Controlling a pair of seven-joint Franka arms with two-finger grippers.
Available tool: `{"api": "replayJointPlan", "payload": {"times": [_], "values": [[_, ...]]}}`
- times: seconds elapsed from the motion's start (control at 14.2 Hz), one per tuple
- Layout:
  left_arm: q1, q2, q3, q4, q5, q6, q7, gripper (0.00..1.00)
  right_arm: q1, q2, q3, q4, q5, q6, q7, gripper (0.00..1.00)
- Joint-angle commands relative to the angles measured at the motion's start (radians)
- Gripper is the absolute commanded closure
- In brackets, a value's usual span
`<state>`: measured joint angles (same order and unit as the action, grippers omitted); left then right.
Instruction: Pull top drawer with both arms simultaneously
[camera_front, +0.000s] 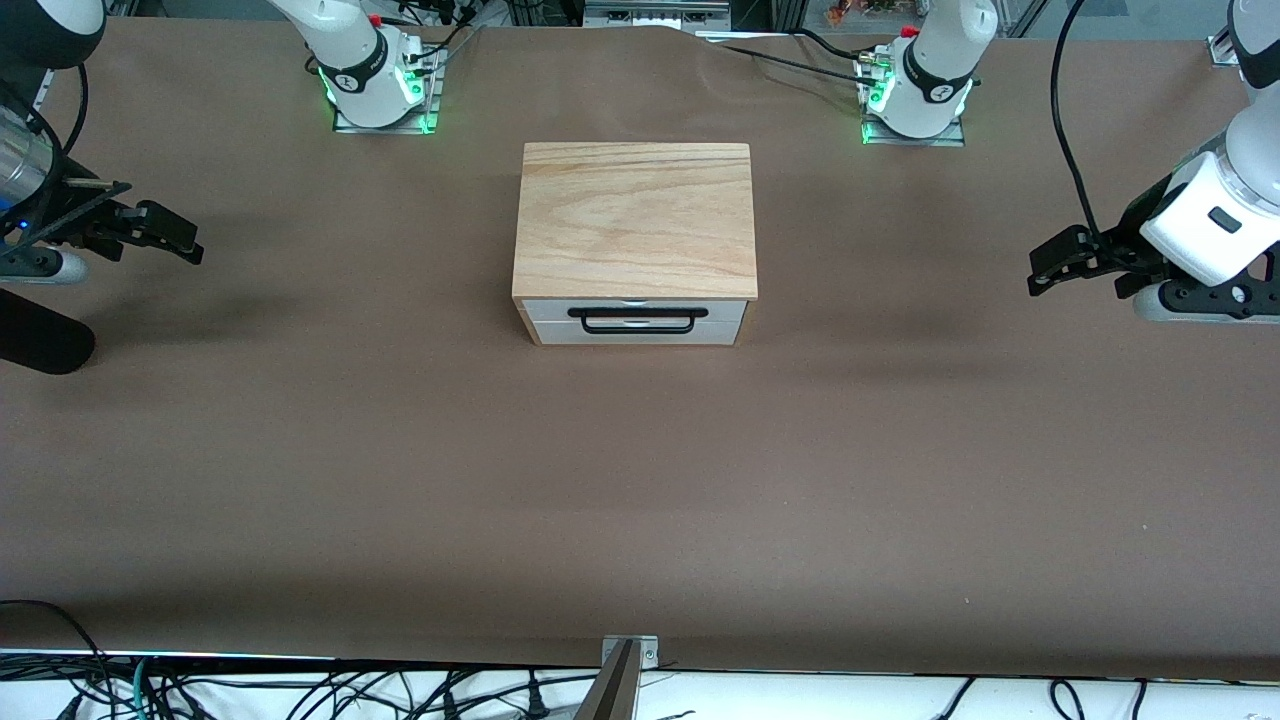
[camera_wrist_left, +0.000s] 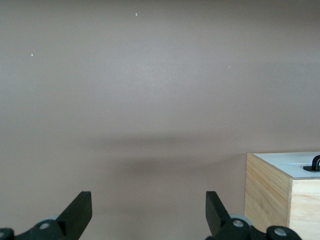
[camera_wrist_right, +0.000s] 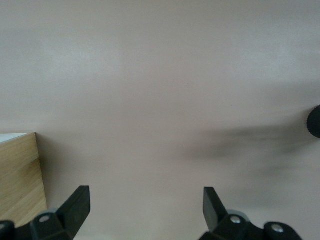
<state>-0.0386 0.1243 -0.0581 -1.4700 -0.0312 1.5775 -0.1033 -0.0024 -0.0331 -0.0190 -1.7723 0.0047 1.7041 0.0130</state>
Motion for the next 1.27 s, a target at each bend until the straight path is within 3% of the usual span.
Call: {"api": "replayJointPlan", "payload": {"times": [0.0,1.2], "values": [[0.000,-0.005,0.000,-0.001,-0.021,0.004,-0.001,0.00,-0.001,-0.001,0.002,0.011,0.008,0.000,0.004,0.00],[-0.006,-0.003,0.000,-0.001,-0.019,0.004,-0.001,0.00,-0.002,0.004,0.001,0.016,0.012,-0.008,0.001,0.00]]}}
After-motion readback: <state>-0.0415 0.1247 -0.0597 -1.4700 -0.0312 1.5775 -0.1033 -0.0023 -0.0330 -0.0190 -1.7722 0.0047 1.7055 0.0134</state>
